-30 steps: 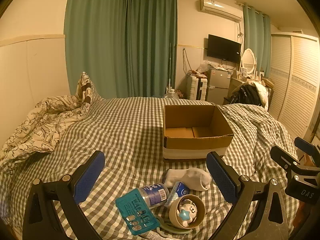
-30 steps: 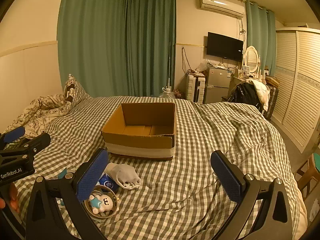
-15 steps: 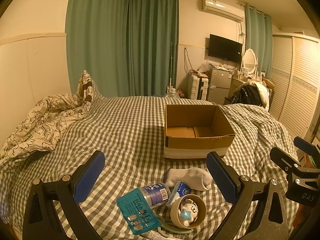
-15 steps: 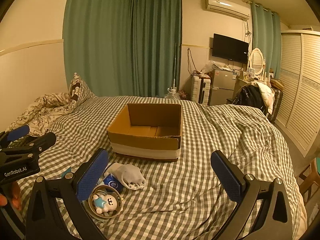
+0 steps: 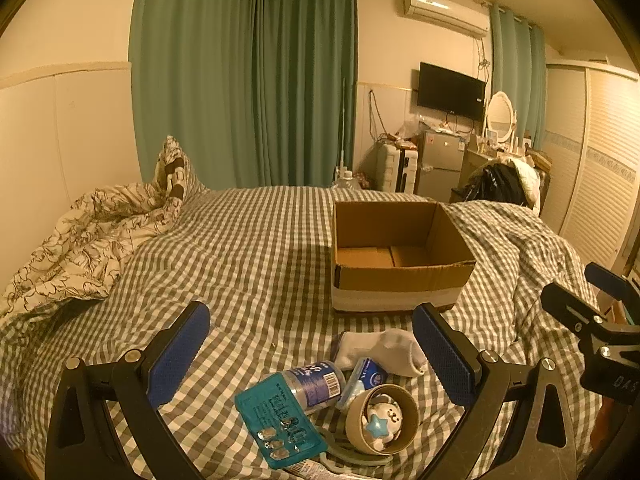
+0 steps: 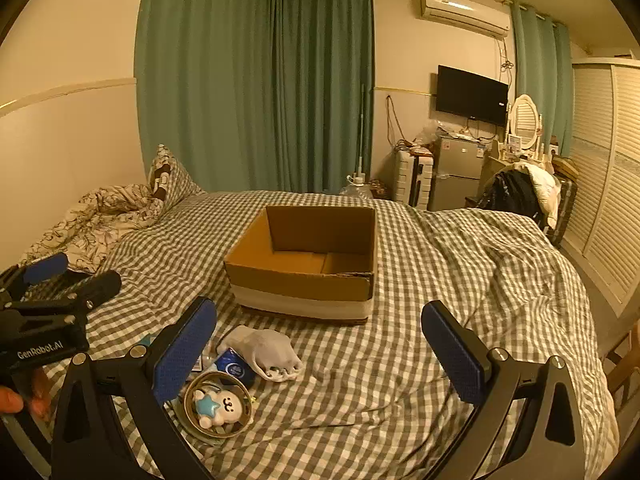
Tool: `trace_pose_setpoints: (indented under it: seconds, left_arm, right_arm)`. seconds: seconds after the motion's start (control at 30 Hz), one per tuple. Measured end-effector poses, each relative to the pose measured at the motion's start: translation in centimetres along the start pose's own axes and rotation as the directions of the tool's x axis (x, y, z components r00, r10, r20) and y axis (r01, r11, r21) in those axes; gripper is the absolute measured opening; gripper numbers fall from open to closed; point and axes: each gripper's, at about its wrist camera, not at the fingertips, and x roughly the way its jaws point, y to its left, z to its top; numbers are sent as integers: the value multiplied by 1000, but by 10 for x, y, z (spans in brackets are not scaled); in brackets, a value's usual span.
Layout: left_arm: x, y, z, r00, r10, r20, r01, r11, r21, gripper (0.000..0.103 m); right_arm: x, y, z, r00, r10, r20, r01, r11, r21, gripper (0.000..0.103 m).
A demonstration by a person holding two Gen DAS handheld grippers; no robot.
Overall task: Organize objects
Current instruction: 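Grasp the white knit glove with the right tool while the left tool grasps the silver blister pack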
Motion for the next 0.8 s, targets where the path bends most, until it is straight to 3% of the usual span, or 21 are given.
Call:
trace_pose_setpoints:
  seconds: [0.17, 0.37, 0.53, 0.63, 0.8]
  left_arm:
    - [22, 8, -8, 998, 32, -61, -32, 999, -5, 103]
    - [55, 24, -24, 985, 73, -159, -78, 997, -28, 103]
    - [85, 31, -46, 960, 79, -270, -93, 995, -37, 103]
    - [100, 32, -62, 936, 88, -342, -107, 994, -35, 103]
    - [113, 27, -78, 918, 68, -391, -87, 996, -30, 103]
  right_arm:
    - [21, 0, -4, 999, 42, -33, -42, 999, -14, 103]
    - [63, -3, -19, 986, 84, -141, -89, 996, -26, 103]
    - [103, -1, -39, 968, 109, -226, -123, 991, -47, 103]
    - [125, 1, -49, 955, 124, -269, -143, 989, -49, 103]
    - [163, 4, -61, 929, 172, -329, -192, 981, -30, 103]
